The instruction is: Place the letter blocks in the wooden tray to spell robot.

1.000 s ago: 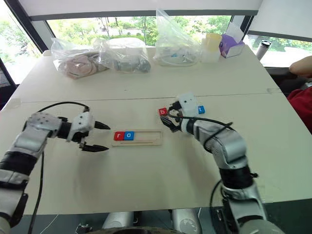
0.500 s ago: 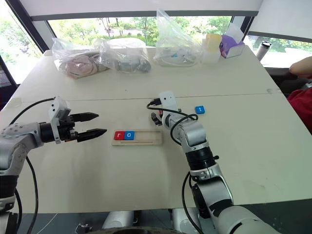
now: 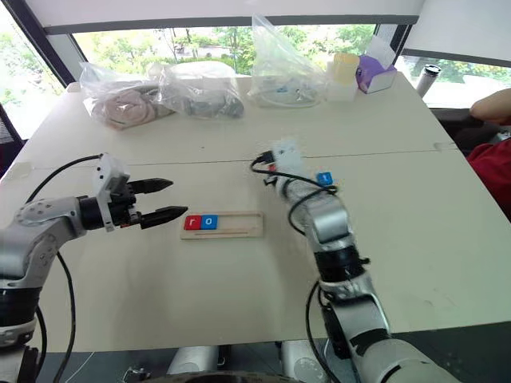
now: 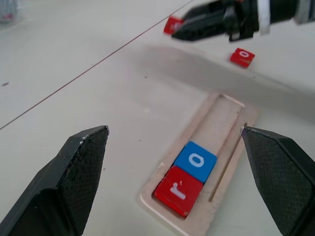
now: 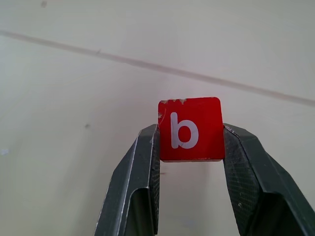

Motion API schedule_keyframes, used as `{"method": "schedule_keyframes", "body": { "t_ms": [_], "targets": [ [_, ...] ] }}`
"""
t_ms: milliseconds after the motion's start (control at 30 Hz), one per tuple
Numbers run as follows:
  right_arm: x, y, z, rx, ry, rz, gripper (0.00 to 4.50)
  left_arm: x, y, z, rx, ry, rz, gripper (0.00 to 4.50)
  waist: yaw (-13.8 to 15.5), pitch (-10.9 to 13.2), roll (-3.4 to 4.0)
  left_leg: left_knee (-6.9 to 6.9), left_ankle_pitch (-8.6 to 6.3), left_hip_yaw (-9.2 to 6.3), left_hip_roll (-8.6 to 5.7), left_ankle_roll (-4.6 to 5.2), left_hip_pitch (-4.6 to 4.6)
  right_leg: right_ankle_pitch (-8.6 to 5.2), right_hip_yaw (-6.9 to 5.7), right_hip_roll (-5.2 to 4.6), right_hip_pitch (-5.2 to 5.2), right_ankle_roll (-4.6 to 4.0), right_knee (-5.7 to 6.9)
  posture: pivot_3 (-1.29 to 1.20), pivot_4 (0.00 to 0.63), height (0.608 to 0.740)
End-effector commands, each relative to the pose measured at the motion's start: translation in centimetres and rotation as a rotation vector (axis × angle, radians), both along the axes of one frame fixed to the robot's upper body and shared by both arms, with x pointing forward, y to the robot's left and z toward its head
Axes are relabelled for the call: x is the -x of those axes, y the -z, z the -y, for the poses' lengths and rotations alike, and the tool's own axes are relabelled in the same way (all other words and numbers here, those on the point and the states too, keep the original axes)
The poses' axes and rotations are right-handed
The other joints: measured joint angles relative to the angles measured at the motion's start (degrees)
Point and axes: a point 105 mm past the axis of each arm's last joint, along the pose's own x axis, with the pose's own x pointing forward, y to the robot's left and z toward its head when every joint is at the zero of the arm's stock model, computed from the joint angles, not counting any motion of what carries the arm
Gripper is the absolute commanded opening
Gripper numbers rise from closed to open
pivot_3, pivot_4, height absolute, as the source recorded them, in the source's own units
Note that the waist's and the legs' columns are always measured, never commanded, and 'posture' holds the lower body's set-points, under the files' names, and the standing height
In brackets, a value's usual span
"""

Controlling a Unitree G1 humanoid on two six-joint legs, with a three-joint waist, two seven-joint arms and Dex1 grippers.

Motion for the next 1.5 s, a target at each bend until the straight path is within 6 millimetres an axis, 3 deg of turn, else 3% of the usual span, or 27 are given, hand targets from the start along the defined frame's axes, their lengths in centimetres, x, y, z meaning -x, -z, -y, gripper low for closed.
{"method": "schedule_keyframes", "body": {
  "t_ms": [33, 167, 233, 333, 433, 733, 933, 967, 1100, 1233, 1333, 1400, 1500],
  "targets": [
    [3.3, -1.0, 1.6, 0.009, 0.034, 0.022, 1.17, 0.3, -0.8, 1.0, 0.01, 0.046, 0.03, 4.5, 0.14, -0.02, -0.03, -0.07, 0.0, 0.0, -0.01, 0.0, 0.01, -0.01, 0.0, 0.0, 0.0, 0.01, -0.04, 0.0, 0.15, 0.74],
    [8.6, 0.6, 2.5, -0.003, 0.086, -0.077, 1.17, 0.2, 0.0, 1.5, -0.035, 0.088, 0.017, 4.5, 0.24, -0.02, -0.02, -0.53, 0.01, 0.02, 0.01, 0.0, 0.18, -0.11, 0.01, 0.06, -0.08, -0.12, -0.06, 0.0, 0.15, 0.74],
    [9.8, 1.2, 2.4, -0.011, 0.088, -0.103, 1.17, 0.1, 0.0, 1.6, -0.02, 0.096, 0.009, 4.5, 0.04, -0.02, -0.02, -0.63, 0.01, 0.0, 0.09, -0.01, 0.17, -0.15, 0.01, 0.14, -0.2, -0.21, 0.0, 0.0, 0.15, 0.74],
    [10.5, 2.3, 2.9, -0.06, 0.137, -0.148, 1.17, -0.4, -0.1, 1.7, -0.015, 0.103, 0.008, 4.5, -0.31, -0.02, -0.03, -0.61, 0.04, -0.05, 0.17, -0.04, 0.19, -0.3, -0.02, 0.28, -0.21, -0.22, 0.04, 0.0, 0.15, 0.74],
    [11.3, 5.5, 2.7, -0.219, 0.209, -0.293, 1.17, -1.1, -0.1, 2.2, -0.021, 0.131, 0.012, 4.5, -0.42, -0.03, -0.05, -0.57, 0.05, -0.06, 0.19, -0.06, 0.23, -0.32, -0.01, 0.38, -0.15, -0.3, 0.03, 0.0, 0.15, 0.74],
    [11.7, 6.4, 3.1, -0.228, 0.25, -0.331, 1.17, -1.4, 0.0, 2.5, -0.018, 0.136, 0.021, 4.5, -0.75, -0.02, -0.02, -0.67, 0.06, 0.01, 0.29, -0.09, 0.2, -0.23, 0.11, 0.47, -0.24, -0.19, -0.02, 0.0, 0.15, 0.74],
    [11.4, 5.7, 3.4, -0.213, 0.25, -0.299, 4.2, -1.3, 0.1, 2.5, -0.014, 0.127, 0.019, 4.5, -0.64, -0.02, -0.03, -0.64, 0.06, 0.01, 0.31, -0.09, 0.2, -0.3, 0.11, 0.47, -0.22, -0.31, -0.02, 0.0, 0.15, 0.74],
    [11.3, 5.3, 3.5, -0.212, 0.255, -0.279, 4.41, -1.3, 0.1, 2.4, -0.015, 0.125, 0.018, 4.5, -0.64, -0.02, -0.03, -0.63, 0.06, 0.01, 0.3, -0.09, 0.2, -0.3, 0.11, 0.46, -0.21, -0.31, -0.02, 0.0, 0.15, 0.74],
    [11.2, 2.3, 4.6, -0.232, 0.274, -0.14, 4.41, -0.8, 0.0, 1.9, -0.025, 0.134, 0.003, 4.5, -0.69, -0.02, -0.02, -0.63, 0.06, 0.05, 0.29, -0.09, 0.17, -0.28, 0.13, 0.44, -0.24, -0.27, -0.03, 0.0, 0.15, 0.74],
    [10.9, -0.6, 5.5, -0.178, 0.098, -0.036, 4.41, -0.1, -0.4, 1.4, -0.037, 0.17, -0.026, 4.5, -0.74, 0.01, -0.03, -0.68, 0.06, 0.02, 0.31, -0.09, 0.18, -0.28, 0.11, 0.48, -0.26, -0.26, -0.03, 0.0, 0.15, 0.74],
    [11.2, -3.3, 3.7, -0.276, -0.285, 0.029, 4.41, 0.8, -0.8, 1.7, -0.04, 0.219, -0.048, 4.5, -0.78, 0.01, -0.02, -0.65, 0.06, 0.07, 0.31, -0.09, 0.2, -0.3, 0.11, 0.5, -0.25, -0.3, -0.03, 0.0, 0.15, 0.74],
    [12.0, -2.8, 5.1, -0.206, -0.521, 0.0, 4.41, 1.9, -0.9, 2.0, -0.059, 0.271, -0.087, 4.5, -0.52, 0.04, -0.05, -0.67, 0.06, 0.01, 0.35, -0.08, 0.22, -0.31, 0.08, 0.54, -0.19, -0.3, -0.05, 0.0, 0.15, 0.74],
    [11.9, -0.4, 7.7, -0.026, -0.642, -0.09, 4.41, 3.1, -0.8, 1.8, -0.091, 0.306, -0.127, 4.5, -0.35, 0.07, -0.08, -0.7, 0.0, 0.05, 0.31, 0.01, 0.2, -0.41, 0.02, 0.45, -0.09, -0.23, -0.2, 0.0, 0.15, 0.74]
  ]
}}
